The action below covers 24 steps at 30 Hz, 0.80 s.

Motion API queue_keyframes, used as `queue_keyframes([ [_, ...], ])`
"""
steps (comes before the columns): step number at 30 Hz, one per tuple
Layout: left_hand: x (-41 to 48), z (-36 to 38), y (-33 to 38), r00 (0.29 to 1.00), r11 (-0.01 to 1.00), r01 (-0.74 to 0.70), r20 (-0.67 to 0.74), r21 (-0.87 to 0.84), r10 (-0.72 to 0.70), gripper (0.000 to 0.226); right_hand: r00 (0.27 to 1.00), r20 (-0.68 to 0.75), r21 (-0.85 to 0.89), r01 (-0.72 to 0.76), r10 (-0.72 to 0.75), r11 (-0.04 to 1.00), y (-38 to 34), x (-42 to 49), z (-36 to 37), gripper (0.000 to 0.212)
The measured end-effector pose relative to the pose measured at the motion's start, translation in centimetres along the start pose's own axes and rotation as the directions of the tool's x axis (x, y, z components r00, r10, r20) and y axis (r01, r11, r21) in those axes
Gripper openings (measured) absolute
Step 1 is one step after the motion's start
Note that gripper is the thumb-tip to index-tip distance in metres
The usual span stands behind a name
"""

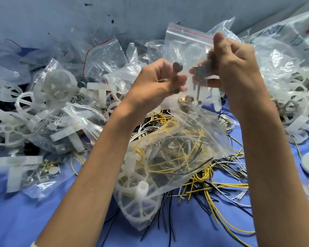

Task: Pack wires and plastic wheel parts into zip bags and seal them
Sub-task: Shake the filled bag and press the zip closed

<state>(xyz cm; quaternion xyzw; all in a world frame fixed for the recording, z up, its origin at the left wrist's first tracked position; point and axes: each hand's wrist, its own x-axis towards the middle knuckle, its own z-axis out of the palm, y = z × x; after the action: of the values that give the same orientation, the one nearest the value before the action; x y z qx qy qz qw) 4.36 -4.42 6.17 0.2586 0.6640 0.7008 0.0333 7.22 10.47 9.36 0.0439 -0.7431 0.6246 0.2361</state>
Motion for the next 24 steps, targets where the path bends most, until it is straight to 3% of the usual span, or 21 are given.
queue_keyframes([
  [2, 0.2, 0.2, -0.1, 0.998, 0.999, -0.006, -0.067, -0.038, 0.004, 0.015, 0.994, 0.093, 0.028, -0.065, 0.062, 0.997, 0.0, 0.0, -0.2, 0.022],
  [5, 0.4, 0.2, -0.3, 0.994, 1.000, 0.006, -0.110, -0.017, -0.007, 0.012, 0.944, 0.271, -0.121, -0.159, 0.187, 0.980, 0.5, -0.2, -0.6, 0.024],
  [7, 0.6, 0.3, -0.6, 0.991, 0.999, 0.034, -0.125, -0.039, -0.039, 0.012, 0.900, 0.372, -0.252, -0.137, 0.227, 0.958, 0.8, -0.5, -0.5, 0.027],
  [9, 0.7, 0.3, -0.8, 0.987, 0.996, 0.062, -0.147, -0.066, -0.071, 0.013, 0.881, 0.418, -0.291, -0.102, 0.222, 0.951, 1.0, -0.8, -0.2, 0.013],
  [12, 0.7, 0.5, -1.0, 0.984, 0.996, 0.078, -0.155, -0.047, -0.084, 0.012, 0.907, 0.372, -0.282, -0.091, 0.196, 0.955, 1.4, -0.6, -0.1, 0.011],
  [17, 0.8, 0.6, -0.5, 0.986, 0.990, 0.125, -0.103, -0.059, -0.130, 0.003, 0.959, 0.258, -0.409, -0.002, 0.117, 0.913, 2.2, 0.3, -0.1, 0.024],
  [21, 0.4, 0.4, -0.5, 0.974, 0.953, 0.162, 0.115, 0.255, -0.196, 0.015, 0.987, 0.109, -0.468, -0.052, 0.116, 0.882, 3.1, 1.4, -1.1, 0.028],
  [24, -0.1, 0.7, -0.7, 0.933, 0.862, 0.039, 0.290, 0.506, -0.212, 0.038, 0.992, 0.010, -0.439, -0.106, 0.123, 0.892, 3.3, 1.7, -2.1, 0.027],
])
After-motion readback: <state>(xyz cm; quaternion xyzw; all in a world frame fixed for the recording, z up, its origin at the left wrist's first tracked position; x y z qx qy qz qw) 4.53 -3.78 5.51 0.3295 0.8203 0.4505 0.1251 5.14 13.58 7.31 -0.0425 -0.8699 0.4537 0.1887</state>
